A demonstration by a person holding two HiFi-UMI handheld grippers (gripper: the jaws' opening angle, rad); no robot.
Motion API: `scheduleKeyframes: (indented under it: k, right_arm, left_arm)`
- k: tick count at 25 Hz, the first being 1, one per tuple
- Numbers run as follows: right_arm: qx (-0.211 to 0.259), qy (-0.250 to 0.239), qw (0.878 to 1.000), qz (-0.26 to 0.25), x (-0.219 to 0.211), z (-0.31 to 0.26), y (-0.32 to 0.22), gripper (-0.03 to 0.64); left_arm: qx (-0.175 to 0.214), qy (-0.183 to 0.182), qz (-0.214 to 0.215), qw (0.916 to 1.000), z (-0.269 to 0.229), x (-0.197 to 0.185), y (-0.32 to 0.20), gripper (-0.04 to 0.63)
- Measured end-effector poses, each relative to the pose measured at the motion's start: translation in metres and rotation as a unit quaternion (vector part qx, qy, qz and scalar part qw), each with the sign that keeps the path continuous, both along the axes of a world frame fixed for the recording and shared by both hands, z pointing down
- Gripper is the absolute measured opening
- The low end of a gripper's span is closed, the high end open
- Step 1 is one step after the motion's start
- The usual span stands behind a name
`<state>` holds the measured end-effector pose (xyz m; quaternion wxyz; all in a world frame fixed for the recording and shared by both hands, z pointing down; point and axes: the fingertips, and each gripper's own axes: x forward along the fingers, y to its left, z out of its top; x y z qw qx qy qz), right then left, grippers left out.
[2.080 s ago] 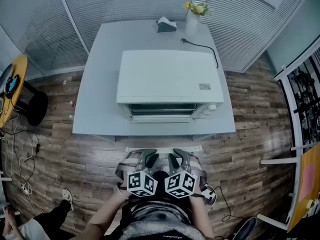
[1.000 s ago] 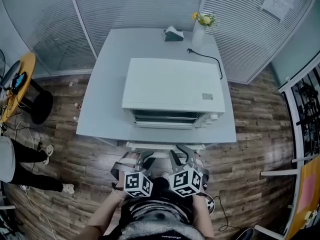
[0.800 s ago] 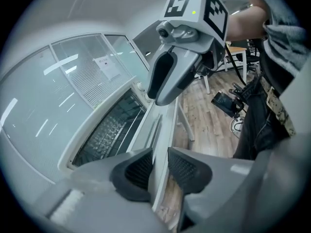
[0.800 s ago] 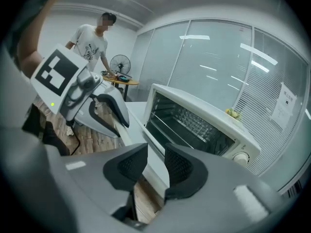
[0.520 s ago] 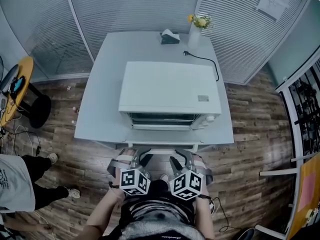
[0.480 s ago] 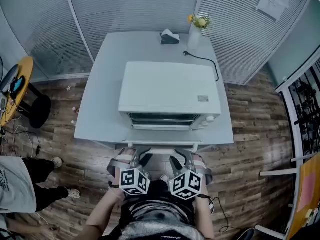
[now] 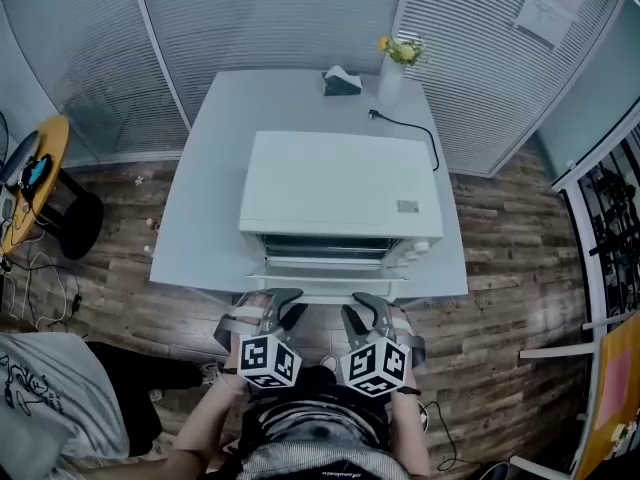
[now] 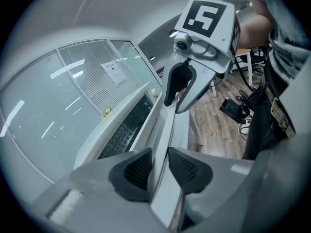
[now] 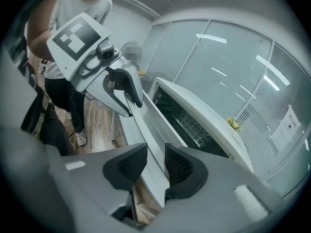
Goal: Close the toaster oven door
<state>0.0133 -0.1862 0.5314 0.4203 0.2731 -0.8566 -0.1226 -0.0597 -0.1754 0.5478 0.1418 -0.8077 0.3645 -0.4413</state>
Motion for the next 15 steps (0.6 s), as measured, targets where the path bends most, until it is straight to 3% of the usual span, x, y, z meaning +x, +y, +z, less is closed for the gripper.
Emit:
scheduleKeyframes:
  k: [15]
  right_arm:
    - [0.027,-0.059,0.998,0.003,-0.013,-0.029,-0.057,0.118]
  left_arm:
    - [0.041,0.003,-0.032,0.9987,-0.03,-0.013,-0.054,0.129]
